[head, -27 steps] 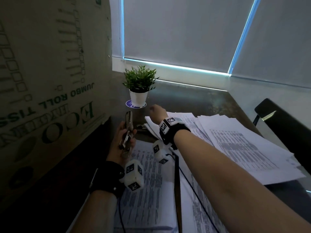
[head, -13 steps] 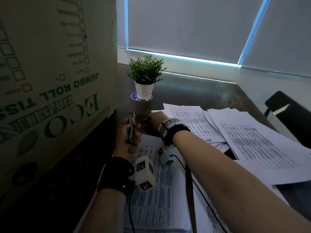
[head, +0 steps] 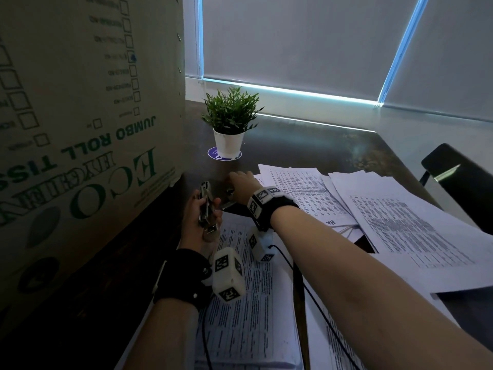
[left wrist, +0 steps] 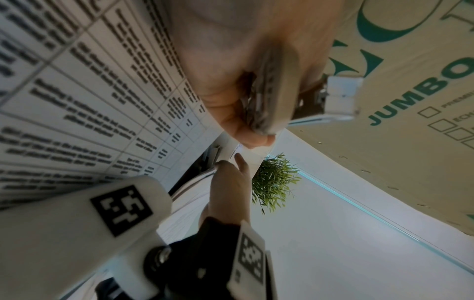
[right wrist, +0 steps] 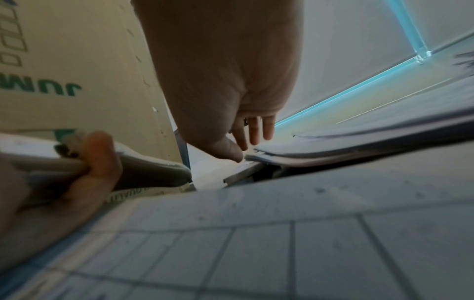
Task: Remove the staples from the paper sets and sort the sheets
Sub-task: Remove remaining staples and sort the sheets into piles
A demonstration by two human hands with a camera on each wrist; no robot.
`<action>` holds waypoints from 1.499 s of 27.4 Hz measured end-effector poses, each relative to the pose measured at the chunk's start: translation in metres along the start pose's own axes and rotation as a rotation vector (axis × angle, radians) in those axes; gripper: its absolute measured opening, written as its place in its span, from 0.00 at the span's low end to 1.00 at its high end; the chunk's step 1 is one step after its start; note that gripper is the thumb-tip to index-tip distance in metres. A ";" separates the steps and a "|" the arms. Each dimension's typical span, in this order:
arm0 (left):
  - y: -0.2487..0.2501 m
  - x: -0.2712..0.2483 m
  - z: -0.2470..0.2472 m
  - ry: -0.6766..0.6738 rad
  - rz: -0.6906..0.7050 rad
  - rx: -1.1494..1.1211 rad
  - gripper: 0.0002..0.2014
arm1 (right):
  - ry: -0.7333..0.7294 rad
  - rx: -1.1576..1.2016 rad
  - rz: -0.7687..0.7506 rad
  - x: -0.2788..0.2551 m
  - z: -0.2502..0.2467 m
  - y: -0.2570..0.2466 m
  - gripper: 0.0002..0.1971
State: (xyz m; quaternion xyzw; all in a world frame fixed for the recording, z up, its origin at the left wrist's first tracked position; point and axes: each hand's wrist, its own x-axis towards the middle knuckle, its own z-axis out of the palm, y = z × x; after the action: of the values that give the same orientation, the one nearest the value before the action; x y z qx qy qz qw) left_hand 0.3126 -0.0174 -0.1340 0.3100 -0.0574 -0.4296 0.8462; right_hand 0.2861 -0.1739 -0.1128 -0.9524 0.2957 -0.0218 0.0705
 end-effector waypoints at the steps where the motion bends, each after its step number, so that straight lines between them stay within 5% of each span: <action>1: 0.000 0.001 0.000 0.004 -0.003 0.007 0.12 | -0.046 -0.035 0.020 0.000 0.002 -0.002 0.20; 4: 0.001 0.005 -0.001 0.020 -0.018 0.049 0.13 | -0.167 -0.182 0.000 0.001 0.008 -0.009 0.18; 10: -0.002 0.003 -0.002 0.022 0.076 0.062 0.14 | -0.091 -0.051 -0.233 -0.007 0.000 -0.036 0.13; 16: -0.001 0.006 -0.006 0.071 0.155 0.047 0.12 | -0.137 -0.042 -0.218 -0.011 -0.004 -0.047 0.14; 21: -0.002 0.013 -0.013 0.099 0.233 0.136 0.20 | -0.083 0.008 -0.207 -0.014 -0.006 -0.049 0.12; 26: 0.002 0.010 -0.009 0.102 0.287 0.269 0.20 | 0.149 0.282 -0.128 -0.029 -0.026 -0.037 0.17; 32: -0.007 -0.018 0.016 0.146 0.364 0.327 0.15 | 0.240 0.691 -0.081 -0.102 -0.077 -0.004 0.09; 41: -0.016 -0.107 0.132 -0.298 0.526 0.516 0.15 | 0.252 1.338 -0.240 -0.240 -0.163 0.014 0.12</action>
State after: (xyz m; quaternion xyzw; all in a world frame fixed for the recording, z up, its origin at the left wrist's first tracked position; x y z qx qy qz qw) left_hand 0.1868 -0.0059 -0.0194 0.4216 -0.3631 -0.2100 0.8039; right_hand 0.0674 -0.0689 0.0462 -0.7204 0.1173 -0.3175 0.6053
